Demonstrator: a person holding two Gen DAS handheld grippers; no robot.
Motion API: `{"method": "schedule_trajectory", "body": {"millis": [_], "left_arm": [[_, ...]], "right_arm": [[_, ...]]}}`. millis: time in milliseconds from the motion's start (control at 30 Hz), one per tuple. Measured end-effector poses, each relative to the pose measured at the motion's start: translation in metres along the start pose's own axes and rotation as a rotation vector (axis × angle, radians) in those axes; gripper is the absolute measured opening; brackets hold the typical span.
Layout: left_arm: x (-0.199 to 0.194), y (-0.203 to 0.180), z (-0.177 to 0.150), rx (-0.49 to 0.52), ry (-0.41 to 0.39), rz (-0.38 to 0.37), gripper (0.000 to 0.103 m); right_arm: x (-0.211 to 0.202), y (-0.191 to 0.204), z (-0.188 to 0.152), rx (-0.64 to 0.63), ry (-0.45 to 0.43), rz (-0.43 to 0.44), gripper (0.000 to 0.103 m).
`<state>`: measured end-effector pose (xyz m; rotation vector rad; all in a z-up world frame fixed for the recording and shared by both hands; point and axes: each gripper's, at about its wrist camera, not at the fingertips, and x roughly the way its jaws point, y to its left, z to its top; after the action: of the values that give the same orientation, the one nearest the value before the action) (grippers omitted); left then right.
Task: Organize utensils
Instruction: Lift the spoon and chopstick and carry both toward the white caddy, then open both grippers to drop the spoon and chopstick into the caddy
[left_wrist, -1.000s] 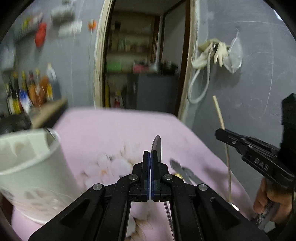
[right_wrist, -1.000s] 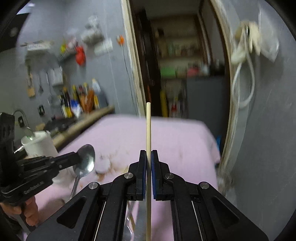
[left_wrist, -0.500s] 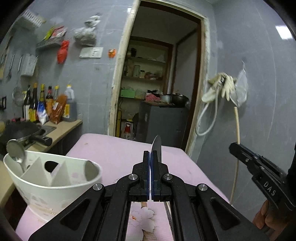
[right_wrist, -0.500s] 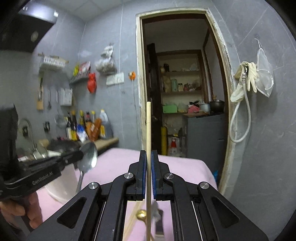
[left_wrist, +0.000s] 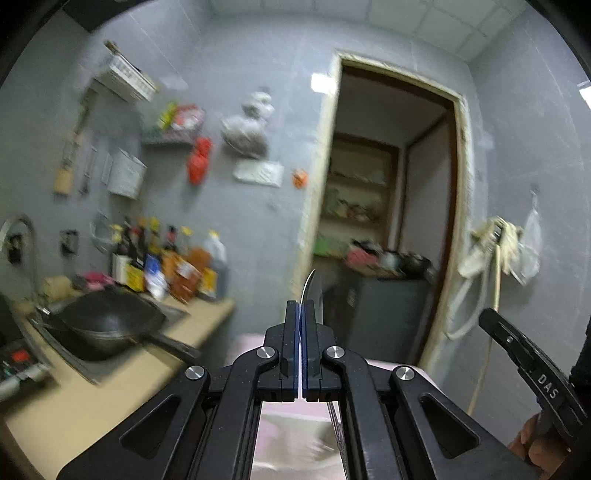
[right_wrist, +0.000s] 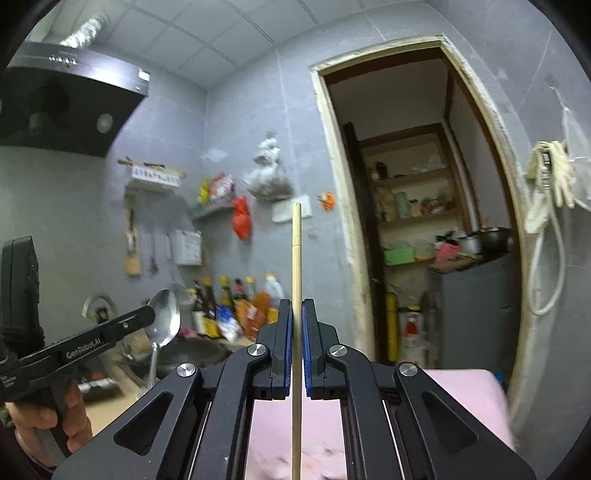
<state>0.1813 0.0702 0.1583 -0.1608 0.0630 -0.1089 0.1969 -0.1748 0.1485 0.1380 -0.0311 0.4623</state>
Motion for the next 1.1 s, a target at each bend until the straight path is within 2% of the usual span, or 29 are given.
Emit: {"method": "schedule_trajectory", "body": {"millis": [200, 433, 833, 967, 1100], "left_arm": [[-0.005, 0.053, 0.016, -0.012, -0.052, 0.135, 0.0], [0.01, 0.095, 0.002, -0.057, -0.073, 0.263, 0.0], [0.027, 0.086, -0.036, 0.013, -0.159, 0.339, 0.0], [0.029, 0.082, -0.052, 0.03, -0.157, 0.326, 0.0], [0.028, 0.08, -0.066, 0.045, -0.142, 0.277, 0.0]], "right_arm": [[0.033, 0.033, 0.0, 0.039, -0.023, 0.096, 0.003], [0.069, 0.063, -0.011, 0.013, -0.02, 0.12, 0.003], [0.09, 0.052, -0.055, 0.052, 0.054, 0.073, 0.003], [0.093, 0.051, -0.063, 0.048, 0.07, 0.062, 0.003], [0.091, 0.047, -0.073, 0.039, 0.094, 0.061, 0.003]]}}
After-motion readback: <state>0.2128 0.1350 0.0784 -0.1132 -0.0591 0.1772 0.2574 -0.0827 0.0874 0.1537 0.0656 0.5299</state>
